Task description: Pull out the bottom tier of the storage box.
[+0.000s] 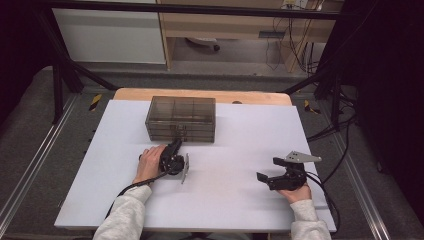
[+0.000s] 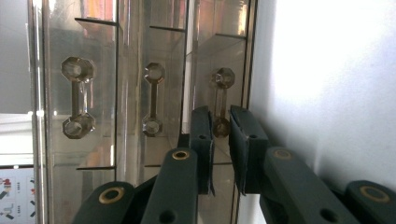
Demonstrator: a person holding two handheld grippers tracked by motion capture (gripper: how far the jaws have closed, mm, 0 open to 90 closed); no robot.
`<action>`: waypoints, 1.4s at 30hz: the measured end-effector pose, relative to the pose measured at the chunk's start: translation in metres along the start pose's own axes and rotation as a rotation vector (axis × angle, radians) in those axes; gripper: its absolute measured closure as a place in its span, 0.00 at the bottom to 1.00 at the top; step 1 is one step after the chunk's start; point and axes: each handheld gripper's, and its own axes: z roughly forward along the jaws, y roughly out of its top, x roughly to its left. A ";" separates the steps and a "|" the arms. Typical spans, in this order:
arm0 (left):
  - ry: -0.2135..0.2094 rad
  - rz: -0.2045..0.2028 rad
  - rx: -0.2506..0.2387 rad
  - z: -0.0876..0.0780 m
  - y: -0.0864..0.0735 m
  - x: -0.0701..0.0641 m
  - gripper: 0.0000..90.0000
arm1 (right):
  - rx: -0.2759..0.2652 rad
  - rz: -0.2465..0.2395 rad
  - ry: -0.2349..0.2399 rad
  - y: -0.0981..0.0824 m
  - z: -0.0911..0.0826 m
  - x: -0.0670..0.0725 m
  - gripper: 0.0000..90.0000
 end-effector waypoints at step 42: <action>-0.034 -0.027 -0.035 -0.012 -0.003 0.008 0.69 | 0.000 -0.002 -0.001 0.000 0.000 0.000 0.01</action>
